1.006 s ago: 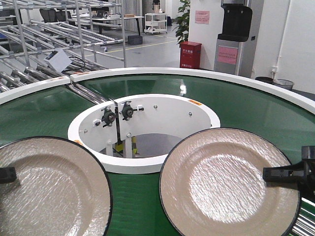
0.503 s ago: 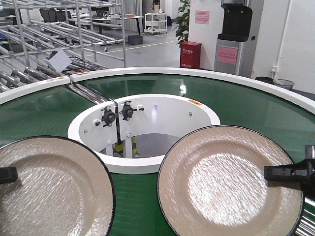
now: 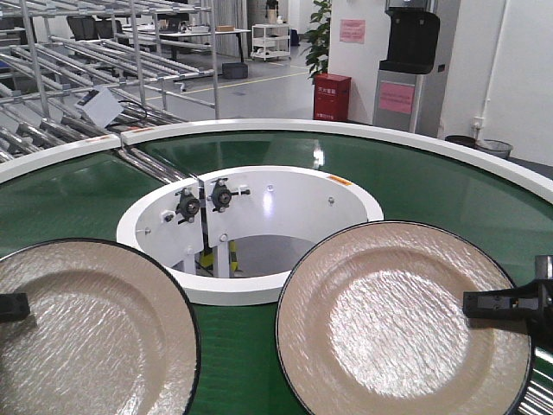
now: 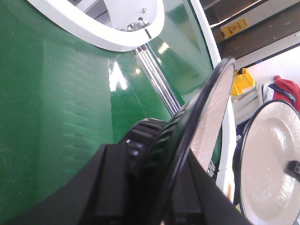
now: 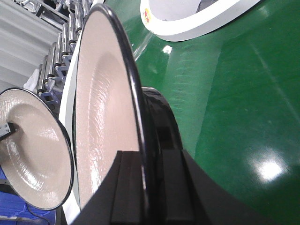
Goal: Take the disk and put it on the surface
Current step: 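Lift both plates upright off the carousel with both grippers, then hold both plates while the base drives to the steel table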
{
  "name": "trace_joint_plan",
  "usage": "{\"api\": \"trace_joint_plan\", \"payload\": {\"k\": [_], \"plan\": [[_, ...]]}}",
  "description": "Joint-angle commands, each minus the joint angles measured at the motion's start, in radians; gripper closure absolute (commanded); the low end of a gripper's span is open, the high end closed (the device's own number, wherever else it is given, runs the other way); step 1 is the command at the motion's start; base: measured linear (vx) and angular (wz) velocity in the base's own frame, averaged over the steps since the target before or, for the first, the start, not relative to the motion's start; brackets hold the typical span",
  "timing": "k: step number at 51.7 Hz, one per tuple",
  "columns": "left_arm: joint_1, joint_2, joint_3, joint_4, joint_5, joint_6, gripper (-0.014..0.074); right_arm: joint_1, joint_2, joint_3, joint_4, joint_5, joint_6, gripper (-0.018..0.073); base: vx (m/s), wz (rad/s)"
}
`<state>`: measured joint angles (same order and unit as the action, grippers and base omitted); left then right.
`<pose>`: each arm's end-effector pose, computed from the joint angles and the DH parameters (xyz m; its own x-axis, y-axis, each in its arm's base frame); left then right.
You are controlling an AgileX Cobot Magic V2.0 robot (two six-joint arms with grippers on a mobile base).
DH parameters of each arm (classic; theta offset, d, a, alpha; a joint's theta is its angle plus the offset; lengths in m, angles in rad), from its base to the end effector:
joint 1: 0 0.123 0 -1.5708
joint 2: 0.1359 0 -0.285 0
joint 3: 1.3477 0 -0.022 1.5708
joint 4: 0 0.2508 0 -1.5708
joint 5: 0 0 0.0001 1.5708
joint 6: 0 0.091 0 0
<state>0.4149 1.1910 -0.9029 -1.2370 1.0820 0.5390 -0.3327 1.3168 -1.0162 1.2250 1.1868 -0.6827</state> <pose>0.2300 0.0183 0.3368 -0.7065 -0.5435 -0.4534 0.0676 0.5858 -0.8076 0.2560 -0.0044 0.3392 -0.7836 0.3338 -0.5240 -0.2517 0.6005 0.7590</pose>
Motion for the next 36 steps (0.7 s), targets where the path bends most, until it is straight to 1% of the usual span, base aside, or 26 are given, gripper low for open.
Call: {"api": "trace_joint_plan", "payload": {"k": [1, 10, 18, 36], "plan": [[-0.006, -0.029, -0.034, -0.143, 0.016, -0.018, 0.0598, -0.001, -0.032, -0.029, 0.133, 0.017, 0.0, 0.0568, -0.03, -0.09], [-0.006, -0.029, -0.034, -0.142, 0.016, -0.018, 0.0598, -0.001, -0.032, -0.029, 0.133, 0.017, 0.0, 0.0568, -0.06, -0.17], [-0.006, -0.032, -0.034, -0.141, 0.017, -0.018, 0.0598, -0.001, -0.032, -0.029, 0.133, 0.009, 0.0, 0.0568, -0.09, -0.32], [-0.006, -0.032, -0.034, -0.142, 0.017, -0.018, 0.0598, -0.001, -0.032, -0.029, 0.133, 0.009, 0.0, 0.0568, -0.15, -0.57]]}}
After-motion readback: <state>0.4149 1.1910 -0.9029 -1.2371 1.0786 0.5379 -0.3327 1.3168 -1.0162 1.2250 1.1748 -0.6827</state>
